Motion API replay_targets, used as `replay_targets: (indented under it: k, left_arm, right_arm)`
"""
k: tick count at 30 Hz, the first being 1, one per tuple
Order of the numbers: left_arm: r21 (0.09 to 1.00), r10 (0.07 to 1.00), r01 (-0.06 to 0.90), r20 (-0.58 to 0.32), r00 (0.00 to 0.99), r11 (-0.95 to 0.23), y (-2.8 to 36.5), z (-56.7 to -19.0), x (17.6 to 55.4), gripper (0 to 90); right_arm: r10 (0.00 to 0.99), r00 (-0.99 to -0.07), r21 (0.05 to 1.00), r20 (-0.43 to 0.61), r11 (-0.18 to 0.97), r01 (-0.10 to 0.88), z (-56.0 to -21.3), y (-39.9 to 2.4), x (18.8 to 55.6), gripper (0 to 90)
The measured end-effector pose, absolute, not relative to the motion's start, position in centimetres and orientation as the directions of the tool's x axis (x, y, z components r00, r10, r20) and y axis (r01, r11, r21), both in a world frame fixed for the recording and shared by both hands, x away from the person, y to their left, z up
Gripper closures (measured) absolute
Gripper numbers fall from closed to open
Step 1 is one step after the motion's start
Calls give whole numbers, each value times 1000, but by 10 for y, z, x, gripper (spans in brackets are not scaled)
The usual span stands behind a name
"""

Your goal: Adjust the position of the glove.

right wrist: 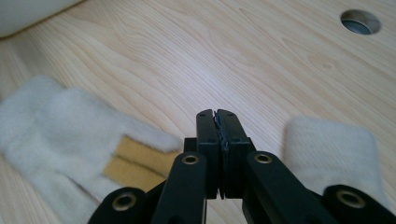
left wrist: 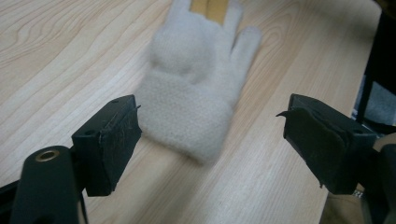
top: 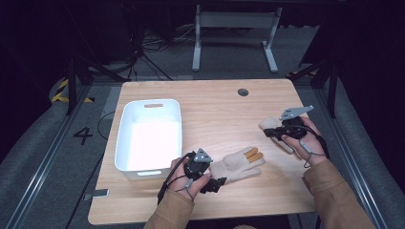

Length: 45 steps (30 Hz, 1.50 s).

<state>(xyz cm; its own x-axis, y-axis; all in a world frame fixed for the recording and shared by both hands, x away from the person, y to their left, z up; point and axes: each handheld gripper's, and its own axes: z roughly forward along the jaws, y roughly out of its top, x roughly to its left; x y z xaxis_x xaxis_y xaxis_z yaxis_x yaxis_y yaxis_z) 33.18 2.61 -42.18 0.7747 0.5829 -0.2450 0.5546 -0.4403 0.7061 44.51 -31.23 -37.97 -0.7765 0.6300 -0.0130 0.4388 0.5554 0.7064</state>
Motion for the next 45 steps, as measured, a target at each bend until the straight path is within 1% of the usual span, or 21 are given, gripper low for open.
replay_targets:
  k: [3, 6, 9, 11, 14, 22, 32, 41, 45]
  left_arm:
    - [698, 608, 553, -211, 766, -454, 24, -421, 333, 203]
    - [685, 630, 572, -209, 748, -452, 25, -419, 334, 250]
    - [673, 616, 552, -179, 767, -492, 27, -415, 333, 276]
    - [662, 595, 532, -160, 788, -528, 28, -413, 331, 321]
    - [653, 575, 518, -151, 804, -553, 28, -410, 328, 313]
    - [650, 570, 518, -155, 807, -556, 28, -407, 326, 308]
    - [648, 556, 508, -154, 817, -567, 27, -408, 323, 304]
    - [643, 551, 509, -158, 820, -572, 26, -409, 324, 308]
    - [642, 554, 512, -159, 817, -571, 25, -409, 326, 312]
  right_arm:
    - [602, -798, 702, -6, 571, 426, -378, -301, 449, 900]
    - [591, -807, 689, -4, 587, 426, -381, -296, 449, 900]
    - [571, -821, 685, -8, 601, 412, -384, -291, 448, 900]
    - [558, -830, 678, -7, 612, 406, -388, -286, 448, 900]
    - [539, -842, 664, -13, 634, 396, -393, -278, 447, 900]
    - [512, -858, 630, -32, 677, 381, -406, -264, 448, 900]
    - [476, -879, 584, -28, 721, 372, -426, -247, 451, 899]
    - [461, -887, 543, -16, 749, 380, -431, -244, 450, 899]
    - [454, -891, 513, 10, 762, 395, -431, -245, 446, 900]
